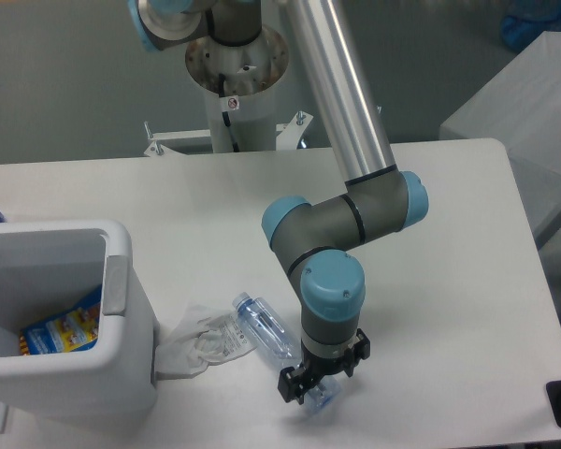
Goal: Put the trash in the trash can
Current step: 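Lower the gripper over the bottle and close it around the bottle, then lift the held bottle and carry it over the white trash bin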
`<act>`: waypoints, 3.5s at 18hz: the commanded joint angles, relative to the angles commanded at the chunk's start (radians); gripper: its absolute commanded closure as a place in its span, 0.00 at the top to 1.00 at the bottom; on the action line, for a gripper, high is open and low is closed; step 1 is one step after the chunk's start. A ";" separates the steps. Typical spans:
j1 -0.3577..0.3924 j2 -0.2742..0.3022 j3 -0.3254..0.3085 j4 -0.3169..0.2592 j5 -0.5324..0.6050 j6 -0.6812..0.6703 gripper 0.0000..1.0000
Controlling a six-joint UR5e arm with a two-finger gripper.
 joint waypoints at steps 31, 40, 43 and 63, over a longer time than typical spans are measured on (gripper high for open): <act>-0.009 -0.041 0.011 0.020 0.045 -0.029 0.67; -0.008 -0.026 0.017 0.015 0.046 -0.005 0.67; -0.008 0.012 0.038 0.020 0.045 0.043 0.67; -0.066 0.230 0.290 0.233 -0.121 0.138 0.66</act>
